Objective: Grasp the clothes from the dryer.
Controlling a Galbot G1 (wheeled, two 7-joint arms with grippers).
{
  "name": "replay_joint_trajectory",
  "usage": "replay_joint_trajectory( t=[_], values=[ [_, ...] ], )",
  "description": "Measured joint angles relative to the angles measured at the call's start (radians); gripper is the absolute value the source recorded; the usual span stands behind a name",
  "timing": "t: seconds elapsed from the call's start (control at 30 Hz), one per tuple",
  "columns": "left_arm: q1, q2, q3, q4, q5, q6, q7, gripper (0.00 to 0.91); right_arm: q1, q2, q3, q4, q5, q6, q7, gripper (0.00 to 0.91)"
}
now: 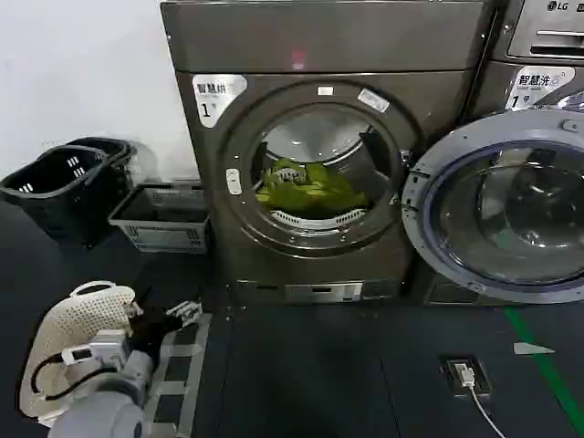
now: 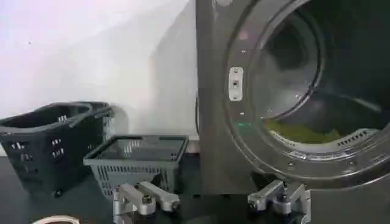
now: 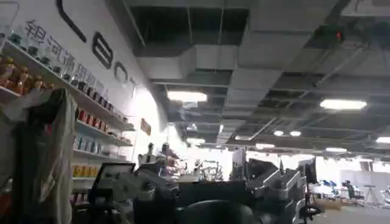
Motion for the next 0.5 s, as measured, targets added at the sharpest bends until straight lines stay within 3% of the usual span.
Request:
replay_joint_trajectory(
  t=[0.5],
  values=[
    [0.001,-0.003,0.021,0.0,0.018,0.0,0.005,0.907,0.0,0.003,-0.011,-0.024,0.004,0.054,0.04,0.907]
  ],
)
